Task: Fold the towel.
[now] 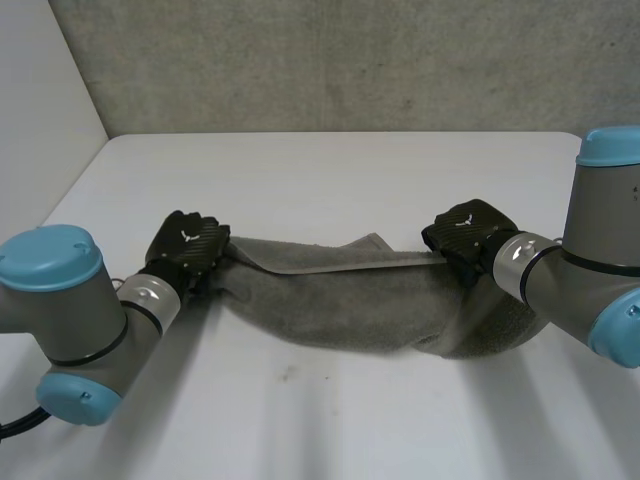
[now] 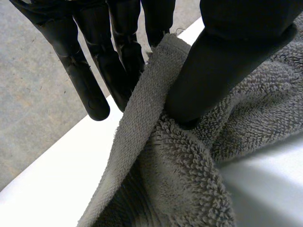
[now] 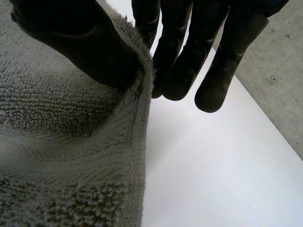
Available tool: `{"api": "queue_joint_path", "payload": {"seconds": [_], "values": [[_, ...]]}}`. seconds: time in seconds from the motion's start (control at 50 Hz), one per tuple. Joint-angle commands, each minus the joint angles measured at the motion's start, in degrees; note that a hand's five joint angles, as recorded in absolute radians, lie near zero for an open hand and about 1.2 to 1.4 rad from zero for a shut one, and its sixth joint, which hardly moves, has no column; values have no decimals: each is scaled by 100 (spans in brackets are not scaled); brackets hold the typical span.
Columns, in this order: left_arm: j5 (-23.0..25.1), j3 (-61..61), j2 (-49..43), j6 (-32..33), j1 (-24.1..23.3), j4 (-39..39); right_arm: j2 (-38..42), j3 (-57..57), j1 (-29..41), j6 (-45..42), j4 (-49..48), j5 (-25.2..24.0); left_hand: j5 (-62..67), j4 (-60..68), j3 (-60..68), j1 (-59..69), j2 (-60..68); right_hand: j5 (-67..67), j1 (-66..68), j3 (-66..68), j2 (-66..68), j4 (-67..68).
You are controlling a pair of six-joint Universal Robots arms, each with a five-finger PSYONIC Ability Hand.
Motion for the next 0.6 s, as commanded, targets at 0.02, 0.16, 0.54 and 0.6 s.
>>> {"api": "queue_joint_path", "payload": {"seconds": [0.02,0.16,0.54,0.6], "values": [[-11,-69,501,9,76,-47,-86,-94,-35,-2,61,26,1332,1202,1221,1368,1203,179,365,354,332,322],[33,-333,1681,0,288,-144,-957,-217,-88,16,483,-44,1332,1202,1221,1368,1203,179,365,354,332,322],[1158,-1160,2929,-255,1105,-1032,-2389,-288,-528,-520,2065,-703,1332,1202,1221,1368,1203,179,365,354,332,322],[1211,-1046,2203,-430,1166,-1049,-2064,-288,-528,-819,2179,-686,1332,1202,1221,1368,1203,179,365,354,332,322]]}}
